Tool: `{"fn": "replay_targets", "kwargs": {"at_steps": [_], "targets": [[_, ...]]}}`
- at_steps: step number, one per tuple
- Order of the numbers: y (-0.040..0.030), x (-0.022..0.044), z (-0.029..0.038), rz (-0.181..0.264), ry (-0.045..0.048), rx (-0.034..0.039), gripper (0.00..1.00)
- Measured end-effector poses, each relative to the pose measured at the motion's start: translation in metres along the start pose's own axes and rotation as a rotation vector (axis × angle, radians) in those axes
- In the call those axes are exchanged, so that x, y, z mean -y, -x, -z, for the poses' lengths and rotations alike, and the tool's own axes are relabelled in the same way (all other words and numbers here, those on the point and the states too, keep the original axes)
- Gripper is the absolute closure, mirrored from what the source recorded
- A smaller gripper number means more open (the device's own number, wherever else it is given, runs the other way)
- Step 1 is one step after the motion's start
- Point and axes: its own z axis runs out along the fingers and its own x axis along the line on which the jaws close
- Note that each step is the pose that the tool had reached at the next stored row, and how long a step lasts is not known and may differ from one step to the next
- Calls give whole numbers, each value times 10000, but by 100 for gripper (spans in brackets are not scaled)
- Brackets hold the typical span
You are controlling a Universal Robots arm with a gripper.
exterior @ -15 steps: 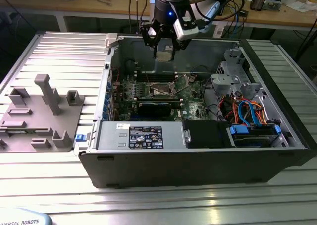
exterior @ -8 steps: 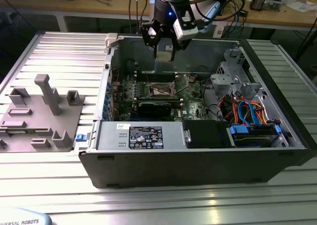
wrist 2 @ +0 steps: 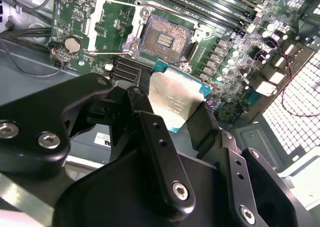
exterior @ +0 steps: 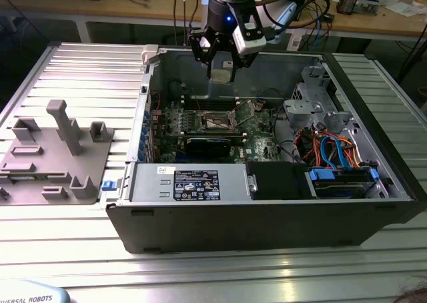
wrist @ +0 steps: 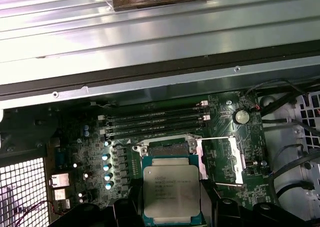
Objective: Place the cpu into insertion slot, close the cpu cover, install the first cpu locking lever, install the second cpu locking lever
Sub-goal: 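Place the cpu into insertion slot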
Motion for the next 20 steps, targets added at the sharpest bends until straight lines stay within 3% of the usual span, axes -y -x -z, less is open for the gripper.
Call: {"fn": "replay_targets", "kwargs": {"at_steps": [20], "targets": [[0, 1, -6, -194, 4, 16, 46]]}}
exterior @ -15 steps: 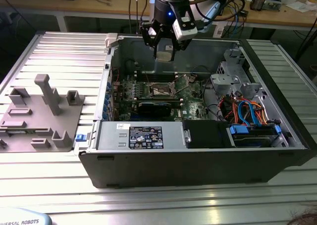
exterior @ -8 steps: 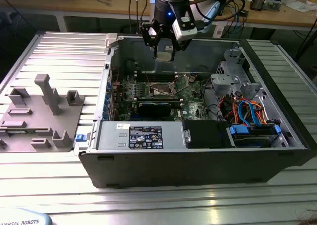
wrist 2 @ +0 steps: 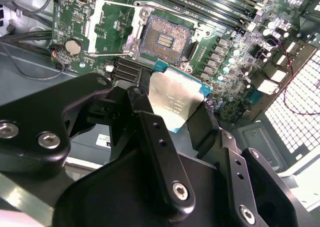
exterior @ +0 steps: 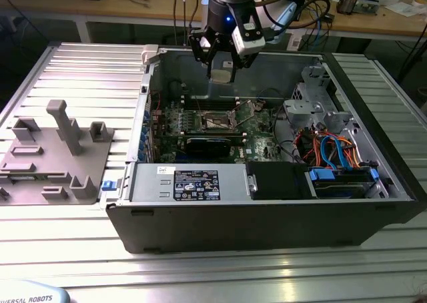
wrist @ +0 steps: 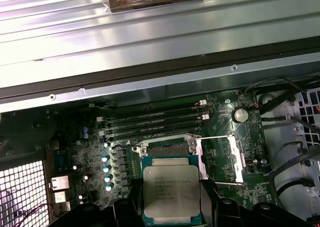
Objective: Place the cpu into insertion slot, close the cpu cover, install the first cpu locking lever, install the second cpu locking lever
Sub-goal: 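Place the cpu into insertion slot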
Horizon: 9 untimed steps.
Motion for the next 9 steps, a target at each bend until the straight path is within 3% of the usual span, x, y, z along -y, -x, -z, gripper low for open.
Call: {"fn": "replay_targets", "kwargs": {"at_steps": [9], "targets": [[0, 0, -5, -87, 1, 8, 46]]}}
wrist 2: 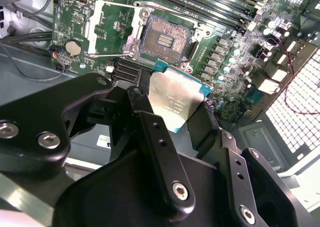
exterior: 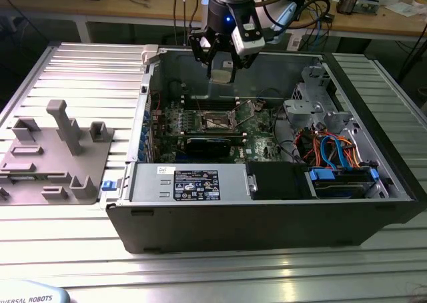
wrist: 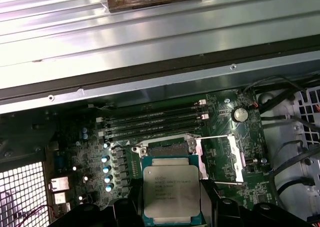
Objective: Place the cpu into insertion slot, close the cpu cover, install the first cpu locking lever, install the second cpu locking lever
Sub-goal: 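Place the cpu into insertion slot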
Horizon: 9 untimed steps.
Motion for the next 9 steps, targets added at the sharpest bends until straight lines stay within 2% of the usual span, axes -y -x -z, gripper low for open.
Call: {"fn": "replay_targets", "kwargs": {"at_steps": [9], "targets": [[0, 0, -4, -76, 1, 6, 46]]}}
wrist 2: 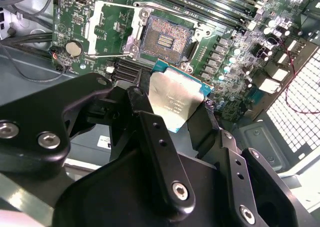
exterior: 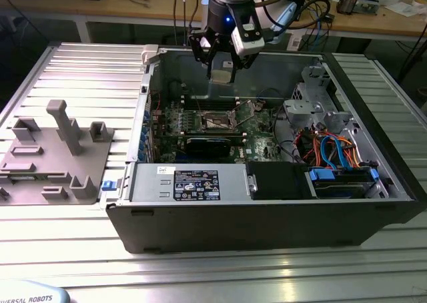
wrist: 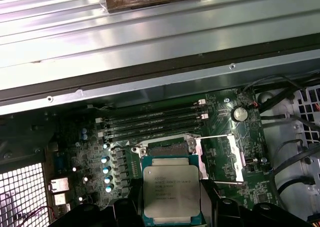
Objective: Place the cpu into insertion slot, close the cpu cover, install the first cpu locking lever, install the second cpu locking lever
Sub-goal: 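Place the cpu into insertion slot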
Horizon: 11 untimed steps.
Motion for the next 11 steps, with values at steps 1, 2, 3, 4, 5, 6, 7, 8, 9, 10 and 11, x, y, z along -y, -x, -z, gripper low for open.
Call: {"fn": "replay_targets", "kwargs": {"at_steps": [1, 2, 3, 4, 5, 6, 7, 8, 9, 10, 11], "targets": [[0, 0, -1, -8, 1, 0, 46], [0, 0, -1, -19, 0, 2, 46], [0, 0, -1, -29, 0, 2, 46], [0, 0, -2, -47, 0, 4, 46], [0, 0, -2, -58, 1, 5, 46], [0, 0, -2, -66, 1, 6, 46], [0, 0, -2, -74, 1, 6, 46], [0, 0, -3, -85, 1, 7, 46], [0, 0, -3, -92, 2, 8, 46], [0, 0, -3, -104, 2, 8, 46], [0, 0, -3, -113, 2, 10, 46]]}}
